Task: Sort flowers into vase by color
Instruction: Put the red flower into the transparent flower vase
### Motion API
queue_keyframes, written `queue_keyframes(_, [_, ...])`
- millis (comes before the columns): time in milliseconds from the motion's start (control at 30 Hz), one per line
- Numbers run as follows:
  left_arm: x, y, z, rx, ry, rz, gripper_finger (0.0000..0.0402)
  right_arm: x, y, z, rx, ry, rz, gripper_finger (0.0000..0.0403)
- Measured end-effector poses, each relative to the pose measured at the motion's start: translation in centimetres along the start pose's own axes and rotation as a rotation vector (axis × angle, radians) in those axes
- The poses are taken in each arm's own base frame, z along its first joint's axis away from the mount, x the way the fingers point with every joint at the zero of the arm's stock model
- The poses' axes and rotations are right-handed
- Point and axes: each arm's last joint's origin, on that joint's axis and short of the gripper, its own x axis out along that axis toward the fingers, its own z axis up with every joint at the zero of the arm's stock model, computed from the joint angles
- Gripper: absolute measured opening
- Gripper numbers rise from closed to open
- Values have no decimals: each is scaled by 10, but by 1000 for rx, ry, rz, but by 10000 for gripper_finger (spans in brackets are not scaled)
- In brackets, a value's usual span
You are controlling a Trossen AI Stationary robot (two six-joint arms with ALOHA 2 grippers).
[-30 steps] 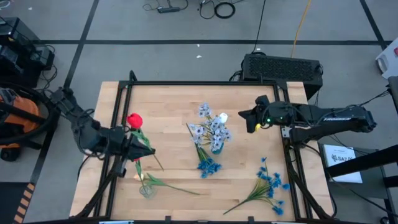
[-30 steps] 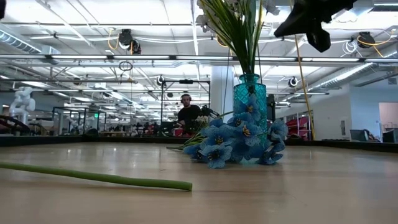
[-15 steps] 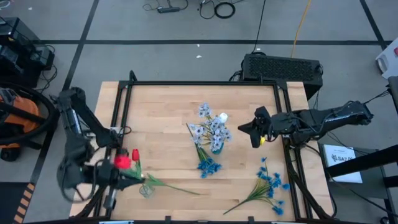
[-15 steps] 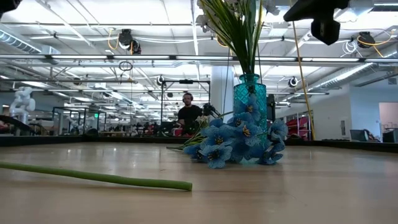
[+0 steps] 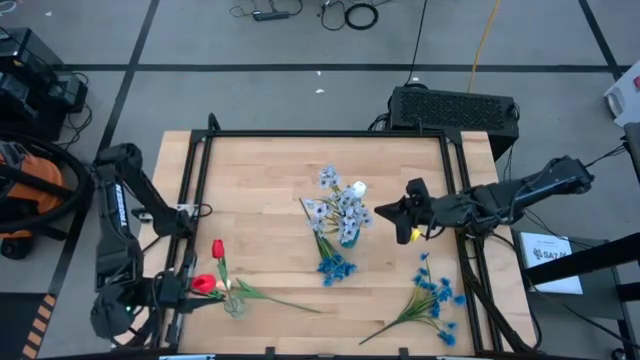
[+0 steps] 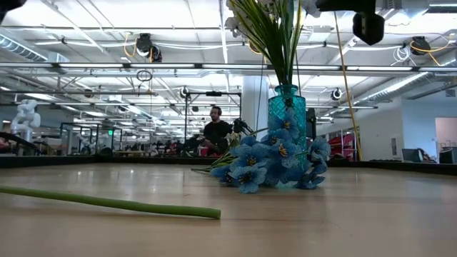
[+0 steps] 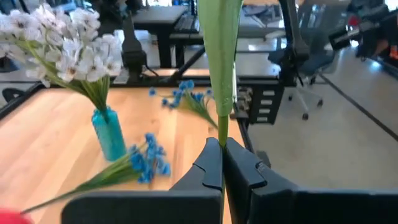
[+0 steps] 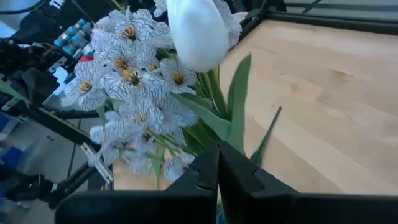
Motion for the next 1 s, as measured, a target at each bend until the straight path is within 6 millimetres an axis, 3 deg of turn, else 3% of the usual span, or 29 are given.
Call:
queue_keyframes(267, [-19,15,-21,-2,1,-81,0,29,6,-14,61,7,-22,0])
queue_keyframes(500, [-20,33,-39,-56,-32,-111,0,45,6,-26,111,19,-68,0])
queue_keyframes(1000, [-11,40,-74,-70,-87,-144,0,49,9,-24,137,-33,-58,0])
